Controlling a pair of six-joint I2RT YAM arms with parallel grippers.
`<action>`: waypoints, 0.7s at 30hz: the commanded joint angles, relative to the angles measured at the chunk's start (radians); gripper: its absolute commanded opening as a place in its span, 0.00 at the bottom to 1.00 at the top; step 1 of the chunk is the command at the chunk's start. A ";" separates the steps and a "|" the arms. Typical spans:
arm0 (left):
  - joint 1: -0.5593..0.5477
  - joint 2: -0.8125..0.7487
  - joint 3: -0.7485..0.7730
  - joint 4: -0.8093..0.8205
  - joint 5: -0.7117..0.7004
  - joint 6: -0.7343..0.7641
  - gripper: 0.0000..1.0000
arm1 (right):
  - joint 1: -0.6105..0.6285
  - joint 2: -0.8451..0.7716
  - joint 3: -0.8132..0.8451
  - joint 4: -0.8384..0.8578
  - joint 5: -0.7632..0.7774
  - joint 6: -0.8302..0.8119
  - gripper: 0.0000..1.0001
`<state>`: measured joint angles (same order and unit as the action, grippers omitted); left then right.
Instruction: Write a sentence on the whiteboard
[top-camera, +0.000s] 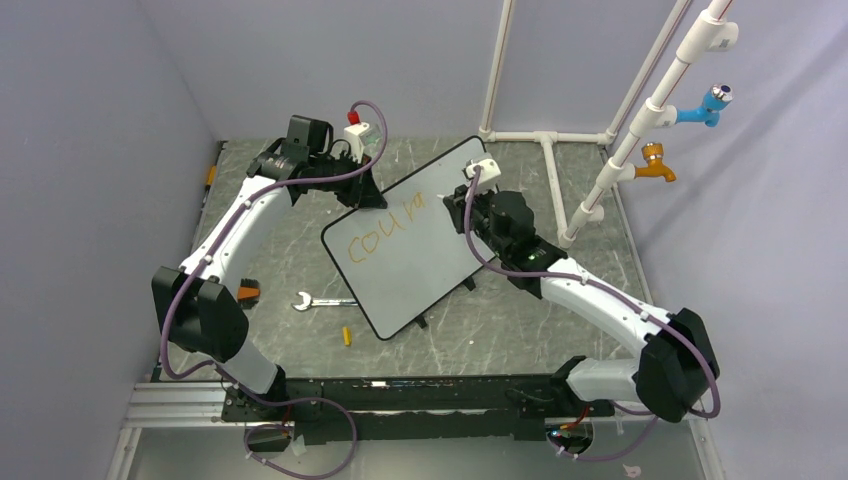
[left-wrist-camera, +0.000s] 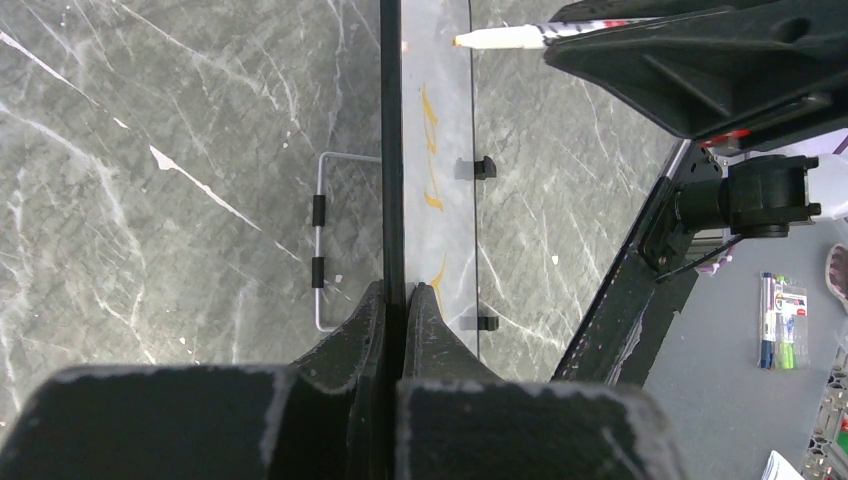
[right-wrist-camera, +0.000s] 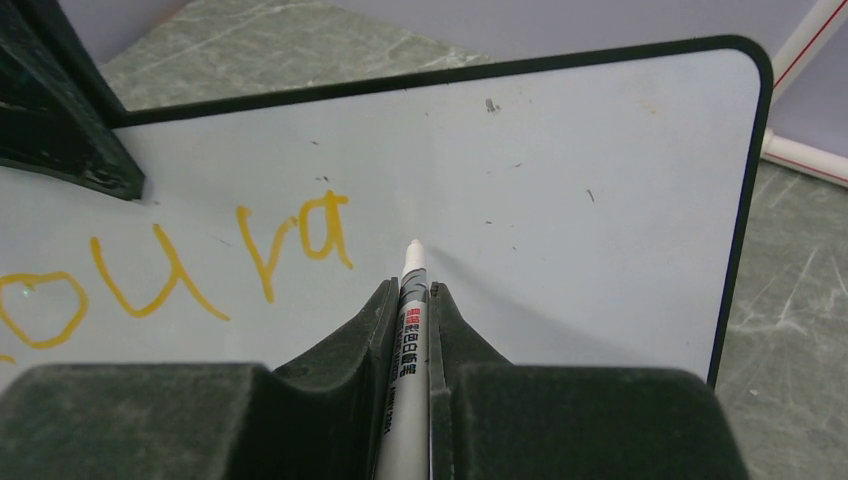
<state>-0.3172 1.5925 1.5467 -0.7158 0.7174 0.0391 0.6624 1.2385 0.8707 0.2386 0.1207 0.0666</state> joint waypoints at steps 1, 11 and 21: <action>-0.019 0.018 0.006 -0.042 -0.087 0.096 0.00 | -0.015 0.028 0.058 0.063 -0.022 -0.015 0.00; -0.020 0.016 0.006 -0.043 -0.084 0.096 0.00 | -0.031 0.074 0.096 0.079 -0.055 -0.007 0.00; -0.020 0.015 0.006 -0.042 -0.086 0.097 0.00 | -0.032 0.111 0.107 0.082 -0.116 0.017 0.00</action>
<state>-0.3172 1.5925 1.5471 -0.7212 0.7067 0.0391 0.6334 1.3342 0.9390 0.2714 0.0582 0.0639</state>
